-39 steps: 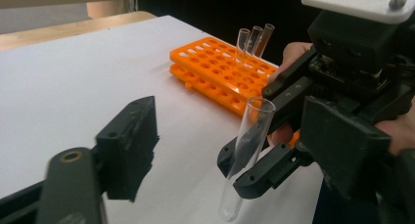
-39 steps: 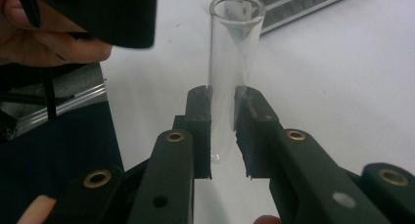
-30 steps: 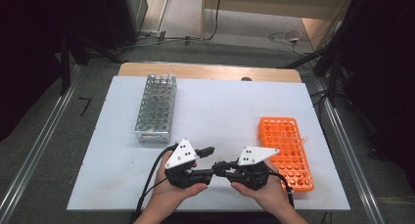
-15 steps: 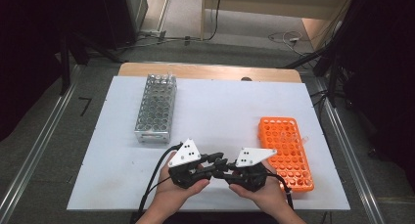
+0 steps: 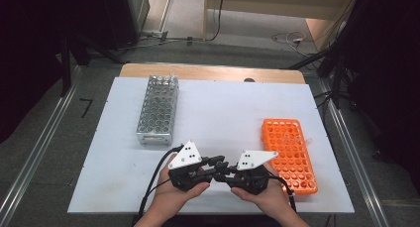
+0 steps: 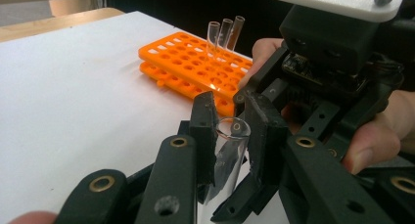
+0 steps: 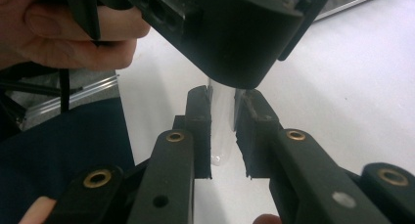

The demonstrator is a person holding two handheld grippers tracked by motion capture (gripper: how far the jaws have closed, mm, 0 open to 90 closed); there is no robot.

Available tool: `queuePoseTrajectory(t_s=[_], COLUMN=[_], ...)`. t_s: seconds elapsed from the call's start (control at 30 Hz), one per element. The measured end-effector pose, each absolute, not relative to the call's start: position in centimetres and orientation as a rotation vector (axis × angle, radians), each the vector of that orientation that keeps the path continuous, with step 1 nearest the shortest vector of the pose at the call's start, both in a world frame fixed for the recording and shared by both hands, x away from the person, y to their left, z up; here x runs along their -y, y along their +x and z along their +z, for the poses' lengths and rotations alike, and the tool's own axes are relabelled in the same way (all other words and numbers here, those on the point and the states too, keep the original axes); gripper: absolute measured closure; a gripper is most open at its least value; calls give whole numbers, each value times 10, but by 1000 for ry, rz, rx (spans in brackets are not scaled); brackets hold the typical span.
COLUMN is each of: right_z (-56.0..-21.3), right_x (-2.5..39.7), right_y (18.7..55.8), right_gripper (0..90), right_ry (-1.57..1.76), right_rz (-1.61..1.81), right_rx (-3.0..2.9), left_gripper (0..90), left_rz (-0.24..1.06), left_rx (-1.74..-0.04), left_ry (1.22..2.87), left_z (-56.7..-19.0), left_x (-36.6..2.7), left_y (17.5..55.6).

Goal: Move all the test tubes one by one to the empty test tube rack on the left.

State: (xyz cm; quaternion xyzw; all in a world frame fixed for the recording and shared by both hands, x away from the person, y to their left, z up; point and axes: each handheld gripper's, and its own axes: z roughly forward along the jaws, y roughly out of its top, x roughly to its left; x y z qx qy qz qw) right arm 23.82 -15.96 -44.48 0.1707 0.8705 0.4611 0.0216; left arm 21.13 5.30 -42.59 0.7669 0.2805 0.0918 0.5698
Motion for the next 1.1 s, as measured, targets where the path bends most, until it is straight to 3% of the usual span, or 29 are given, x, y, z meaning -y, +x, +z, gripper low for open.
queuePoseTrajectory(t_s=[0.67,1.1], right_z=[-443,-432], right_x=[166,190], right_y=[241,239], right_gripper=[723,116], right_ry=[547,567], right_rz=[1478,1544], right_rx=[-2668,-2599], left_gripper=[765,766], left_rz=[251,320], left_rx=[-669,-740], left_ry=[1809,1739], left_z=[-422,-408], left_x=[-55,-76], left_y=[212,224])
